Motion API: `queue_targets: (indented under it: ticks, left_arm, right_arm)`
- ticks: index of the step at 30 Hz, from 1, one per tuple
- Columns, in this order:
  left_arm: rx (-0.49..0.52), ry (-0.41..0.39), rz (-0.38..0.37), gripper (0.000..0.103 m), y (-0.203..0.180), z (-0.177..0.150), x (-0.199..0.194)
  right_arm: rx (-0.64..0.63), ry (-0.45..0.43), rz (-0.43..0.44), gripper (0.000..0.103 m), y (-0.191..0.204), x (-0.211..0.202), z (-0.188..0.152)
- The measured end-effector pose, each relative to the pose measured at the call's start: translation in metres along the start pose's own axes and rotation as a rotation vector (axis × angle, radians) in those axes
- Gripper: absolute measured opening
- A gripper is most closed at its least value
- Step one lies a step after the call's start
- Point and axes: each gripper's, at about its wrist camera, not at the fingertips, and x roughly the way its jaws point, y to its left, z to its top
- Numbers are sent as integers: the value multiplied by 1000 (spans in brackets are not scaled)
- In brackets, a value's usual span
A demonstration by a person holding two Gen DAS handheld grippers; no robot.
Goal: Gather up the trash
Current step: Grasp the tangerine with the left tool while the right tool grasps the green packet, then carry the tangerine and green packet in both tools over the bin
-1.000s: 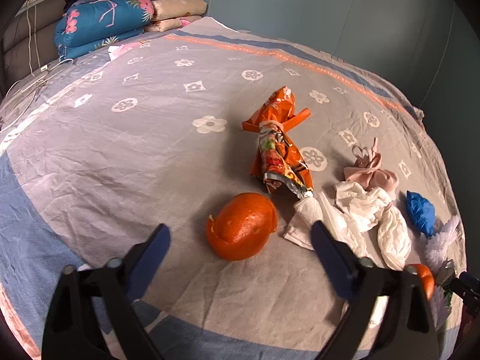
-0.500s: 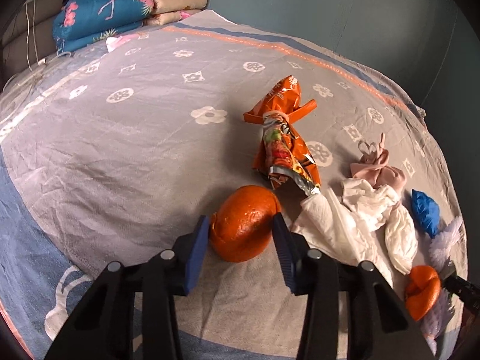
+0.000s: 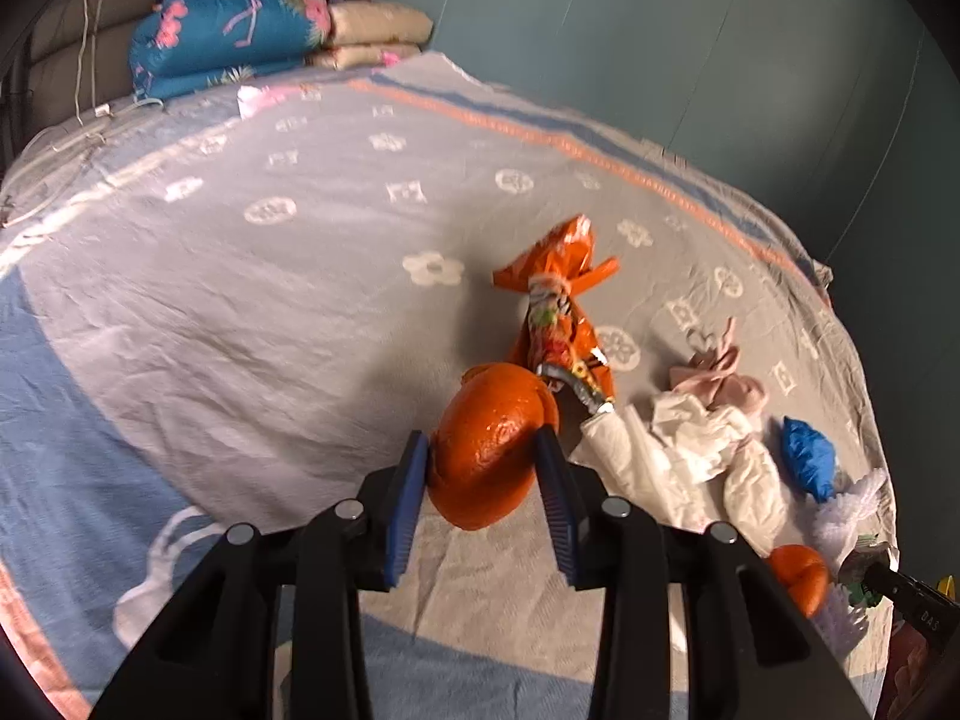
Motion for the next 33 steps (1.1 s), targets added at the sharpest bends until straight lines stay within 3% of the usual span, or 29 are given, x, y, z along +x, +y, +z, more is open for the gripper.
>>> queue_targets:
  ticks: [7,19,33]
  left_arm:
    - [-28,-21,-54,34,-6,-7,-40]
    - [38,-2,-93,35,-30,-48,-103]
    - [177,-19,-152,35,-97,-71,-155]
  right_arm:
    - [23,-14,53,19,-7,-39,-6]
    - [11,-73,87,19,-27,-125,-33]
    - [62,-122,125,19,-69,-192,-72]
